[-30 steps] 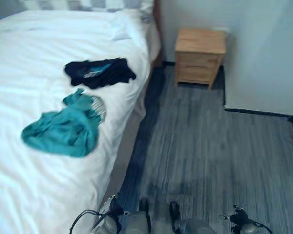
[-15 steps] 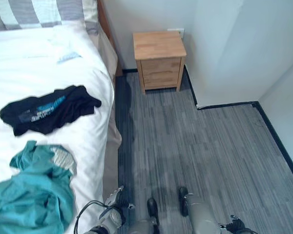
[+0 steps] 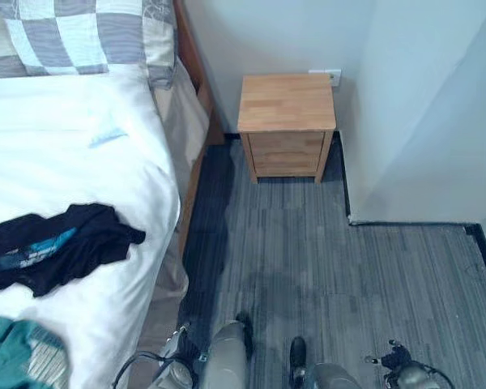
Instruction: Tidy up the quilt and then pick up the clothes from the bed and put them into the laundry hamper.
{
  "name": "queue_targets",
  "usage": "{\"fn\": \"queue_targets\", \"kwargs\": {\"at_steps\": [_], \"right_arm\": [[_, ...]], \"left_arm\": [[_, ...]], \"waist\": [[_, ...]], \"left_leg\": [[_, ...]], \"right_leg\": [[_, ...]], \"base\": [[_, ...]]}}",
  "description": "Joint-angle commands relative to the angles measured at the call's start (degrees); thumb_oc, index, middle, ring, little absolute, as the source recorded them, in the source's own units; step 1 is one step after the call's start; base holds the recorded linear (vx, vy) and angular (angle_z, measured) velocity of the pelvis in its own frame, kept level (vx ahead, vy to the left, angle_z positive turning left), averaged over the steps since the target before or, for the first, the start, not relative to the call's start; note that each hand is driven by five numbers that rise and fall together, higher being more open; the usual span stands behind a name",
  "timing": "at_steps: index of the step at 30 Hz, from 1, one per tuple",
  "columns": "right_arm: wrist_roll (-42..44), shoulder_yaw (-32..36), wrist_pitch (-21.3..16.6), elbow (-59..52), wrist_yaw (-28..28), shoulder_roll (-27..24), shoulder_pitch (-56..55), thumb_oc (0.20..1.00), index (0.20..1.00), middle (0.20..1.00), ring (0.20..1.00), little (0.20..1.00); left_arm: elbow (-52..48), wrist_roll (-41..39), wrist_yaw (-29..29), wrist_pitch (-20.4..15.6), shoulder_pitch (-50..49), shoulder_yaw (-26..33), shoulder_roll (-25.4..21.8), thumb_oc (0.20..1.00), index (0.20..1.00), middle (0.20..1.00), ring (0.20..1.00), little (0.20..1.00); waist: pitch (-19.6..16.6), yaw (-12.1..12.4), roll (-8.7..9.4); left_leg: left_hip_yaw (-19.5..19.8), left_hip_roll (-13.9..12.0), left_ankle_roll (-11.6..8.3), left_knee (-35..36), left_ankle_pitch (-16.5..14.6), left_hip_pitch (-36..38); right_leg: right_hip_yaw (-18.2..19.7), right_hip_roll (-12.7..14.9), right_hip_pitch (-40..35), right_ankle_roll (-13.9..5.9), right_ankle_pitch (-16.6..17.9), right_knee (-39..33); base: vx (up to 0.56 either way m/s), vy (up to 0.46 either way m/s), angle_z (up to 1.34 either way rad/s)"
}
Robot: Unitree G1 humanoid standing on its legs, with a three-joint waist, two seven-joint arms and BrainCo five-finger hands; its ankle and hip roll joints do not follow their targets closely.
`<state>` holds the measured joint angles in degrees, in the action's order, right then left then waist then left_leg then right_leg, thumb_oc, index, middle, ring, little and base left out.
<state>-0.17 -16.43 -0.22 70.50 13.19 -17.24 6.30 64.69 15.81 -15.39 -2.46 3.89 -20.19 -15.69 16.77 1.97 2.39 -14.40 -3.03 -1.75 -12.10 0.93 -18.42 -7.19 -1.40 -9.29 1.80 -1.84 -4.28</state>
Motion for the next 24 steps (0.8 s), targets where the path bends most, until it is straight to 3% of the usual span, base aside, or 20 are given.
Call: {"fn": "queue_targets", "kwargs": {"at_steps": [1,2,3,4,5,6,7,8,9,10,11,12,13,15,16,19,21,22,23,24], "right_arm": [[-2.37,1.17,-0.29,-1.00,0.33,-1.05,-2.81,1.000,1.000,1.000,1.000,1.000],[-2.33,1.40,-0.05,-0.82,0.39,-0.70,-3.01,1.000,1.000,1.000,1.000,1.000],[-2.55,1.37,0.20,-0.35,-0.19,-0.35,-3.15,1.000,1.000,1.000,1.000,1.000],[-2.84,1.51,0.22,-0.22,-0.51,0.42,-4.15,1.000,1.000,1.000,1.000,1.000],[-2.80,1.59,-0.02,-0.15,-0.54,0.99,-4.46,1.000,1.000,1.000,1.000,1.000],[-3.19,2.08,-0.10,-0.33,-0.59,1.38,-4.92,1.000,1.000,1.000,1.000,1.000],[-3.16,2.41,0.00,-0.75,-0.58,1.71,-5.22,1.000,1.000,1.000,1.000,1.000],[-2.53,3.11,-0.14,-2.12,-0.55,1.84,-5.09,1.000,1.000,1.000,1.000,1.000],[-2.52,3.11,-0.12,-2.13,-0.55,1.84,-5.06,1.000,1.000,1.000,1.000,1.000],[-2.29,2.92,-0.52,-2.90,-0.20,1.88,-4.79,1.000,1.000,1.000,1.000,1.000],[-2.00,2.90,-0.57,-3.40,-0.25,1.89,-4.71,1.000,1.000,1.000,1.000,1.000],[-2.00,2.90,-0.57,-3.40,-0.25,1.89,-4.71,1.000,1.000,1.000,1.000,1.000],[-0.97,2.54,-1.05,-4.42,-0.04,1.83,-4.46,1.000,1.000,1.000,1.000,1.000],[0.20,2.28,-1.27,-4.73,-0.22,1.71,-3.83,1.000,1.000,1.000,1.000,1.000],[1.36,2.31,-1.02,-4.77,-0.43,1.80,-3.53,1.000,1.000,1.000,1.000,1.000],[1.51,1.83,-0.80,-4.90,-0.33,1.19,-3.34,1.000,1.000,1.000,1.000,1.000],[0.44,1.79,-1.28,-8.33,-0.09,0.48,-3.03,1.000,1.000,1.000,1.000,1.000],[-1.75,1.01,-2.14,-16.31,0.39,-1.33,-3.27,1.000,1.000,1.000,1.000,1.000],[-1.75,1.01,-2.12,-16.33,0.38,-1.32,-3.27,1.000,1.000,1.000,1.000,1.000],[-2.44,0.89,-2.73,-20.30,1.12,-2.93,-3.15,1.000,1.000,1.000,1.000,1.000]], "left_arm": [[0.63,-2.28,-0.44,-0.22,2.26,0.51,2.41,1.000,1.000,1.000,1.000,1.000],[0.54,-2.35,-0.16,0.00,1.88,0.84,2.25,1.000,1.000,1.000,1.000,1.000],[1.37,-3.23,0.35,0.21,0.31,2.45,2.17,1.000,1.000,1.000,1.000,1.000],[2.39,-3.15,0.57,0.54,-0.62,2.99,2.01,1.000,1.000,1.000,1.000,1.000],[3.50,-3.73,0.50,0.60,-1.20,3.67,1.98,1.000,1.000,1.000,1.000,1.000],[4.55,-3.70,0.88,0.80,-1.45,4.04,1.76,1.000,1.000,1.000,1.000,1.000],[5.36,-3.58,0.90,1.14,-1.61,4.49,1.25,1.000,1.000,1.000,1.000,1.000],[5.21,-3.50,0.38,1.60,-1.07,4.81,0.02,1.000,1.000,1.000,1.000,1.000],[5.20,-3.50,0.39,1.61,-1.05,4.83,0.02,1.000,1.000,1.000,1.000,1.000],[4.75,-3.98,-0.12,1.34,-0.58,4.93,-0.60,1.000,1.000,1.000,1.000,1.000],[4.37,-4.08,-0.24,1.13,-0.13,4.71,-0.83,1.000,1.000,1.000,1.000,1.000],[4.37,-4.08,-0.24,1.13,-0.13,4.71,-0.83,1.000,1.000,1.000,1.000,1.000],[3.64,-4.09,-0.63,0.38,0.92,3.63,-1.27,1.000,1.000,1.000,1.000,1.000],[3.18,-3.52,-0.64,-0.27,2.24,2.34,-1.61,1.000,1.000,1.000,1.000,1.000],[3.23,-3.16,-0.20,-0.60,3.22,1.37,-1.91,1.000,1.000,1.000,1.000,1.000],[4.05,-2.98,0.27,0.22,3.68,1.55,-2.68,1.000,1.000,1.000,1.000,1.000],[4.39,-3.13,0.34,-0.57,2.54,1.69,-2.92,1.000,1.000,1.000,1.000,1.000],[3.79,-3.24,0.13,-0.49,1.15,2.66,-3.06,1.000,1.000,1.000,1.000,1.000],[3.79,-3.24,0.14,-0.49,1.15,2.67,-3.08,1.000,1.000,1.000,1.000,1.000],[3.10,-3.92,-0.78,-0.39,0.86,3.81,-3.44,1.000,1.000,1.000,1.000,1.000]], "waist": [[-0.14,0.60,-2.63],[-0.80,0.48,-2.58],[-2.10,1.35,-2.20],[-2.55,1.99,-1.54],[-2.80,2.95,-0.33],[-2.52,3.16,0.86],[-2.06,2.94,1.80],[-0.89,1.81,1.24],[-0.90,1.72,1.39],[-0.24,1.37,0.48],[0.41,0.71,0.26],[0.41,0.71,0.26],[1.37,-0.43,-0.51],[1.37,-2.14,-0.32],[0.96,-3.78,0.53],[0.61,-4.51,1.43],[0.56,-4.55,2.09],[1.48,-4.79,2.29],[1.30,-4.84,2.34],[2.12,-4.87,2.53]], "left_leg": [[-16.64,-3.70,-2.19,9.75,-0.75,6.57],[-20.90,-4.72,-1.73,10.57,-0.15,7.73],[-22.11,-4.40,-0.51,10.78,0.68,9.17],[-20.33,-2.88,0.95,10.64,0.23,9.78],[-18.73,-1.22,2.11,9.83,-0.71,9.83],[-18.08,0.07,3.64,8.85,-2.48,10.31],[-17.00,1.08,4.71,7.70,-4.13,11.33],[-13.72,1.45,5.65,7.76,-5.67,14.46],[-13.67,1.68,5.76,7.78,-5.72,14.37],[-10.65,1.68,5.68,8.94,-6.12,16.59],[-7.87,2.04,5.44,10.20,-6.05,18.03],[-7.87,2.04,5.44,10.20,-6.05,18.03],[-3.22,1.62,4.56,11.63,-4.43,18.95],[2.53,2.82,3.35,12.61,-4.41,19.73],[8.00,4.60,2.81,12.65,-4.88,20.22],[11.40,5.53,2.60,11.84,-6.46,20.34],[12.76,6.67,1.39,6.10,-9.72,19.26],[10.80,6.01,-0.76,-2.61,-11.52,15.94],[10.82,6.06,-0.77,-2.59,-11.38,15.69],[7.34,3.98,-1.84,-7.30,-11.19,13.09]], "right_leg": [[-2.76,4.53,-2.49,-7.36,-12.48,3.38],[-3.93,3.95,-3.10,-7.67,-12.73,4.38],[-5.41,3.11,-4.17,-8.26,-12.54,6.83],[-6.62,3.89,-3.57,-9.26,-12.49,11.13],[-7.71,4.91,-2.41,-11.31,-10.72,17.39],[-8.65,6.55,-0.68,-14.55,-7.02,25.11],[-8.34,8.08,1.81,-16.56,-1.84,31.81],[-5.67,9.66,7.89,-16.48,1.46,41.90],[-5.67,9.92,8.15,-16.52,1.19,42.38],[-4.42,10.46,11.83,-15.47,-0.35,43.66],[-3.27,11.00,13.81,-14.22,-2.11,42.45],[-3.27,11.00,13.81,-14.22,-2.11,42.45],[0.10,8.50,16.16,-11.24,-4.48,34.72],[8.04,5.73,15.64,-10.54,-6.05,21.20],[18.76,1.91,16.81,-11.08,-4.58,13.62],[21.35,1.41,17.15,-11.00,-2.23,9.62],[18.08,3.95,15.63,-10.74,-1.93,9.04],[16.44,4.68,13.47,-9.38,-2.14,7.98],[16.43,4.73,13.69,-9.38,-2.02,7.91],[14.29,5.80,12.61,-8.77,-1.95,7.32]], "base": [[0.58,0.057,-0.10],[0.61,0.068,0.22],[0.61,0.072,0.51],[0.63,0.100,0.55],[0.48,0.086,0.49],[0.49,0.080,0.66],[0.55,0.033,1.78],[0.41,0.008,2.22],[0.40,-0.024,2.21],[0.24,-0.044,2.03],[0.24,-0.045,1.71],[0.21,-0.171,1.74],[0.24,-0.231,1.07],[0.37,-0.291,1.54],[0.30,-0.213,2.54],[0.26,-0.246,3.13],[0.23,-0.243,1.81],[0.13,-0.192,0.57],[0.07,-0.165,1.29],[0.02,-0.074,1.35]]}}
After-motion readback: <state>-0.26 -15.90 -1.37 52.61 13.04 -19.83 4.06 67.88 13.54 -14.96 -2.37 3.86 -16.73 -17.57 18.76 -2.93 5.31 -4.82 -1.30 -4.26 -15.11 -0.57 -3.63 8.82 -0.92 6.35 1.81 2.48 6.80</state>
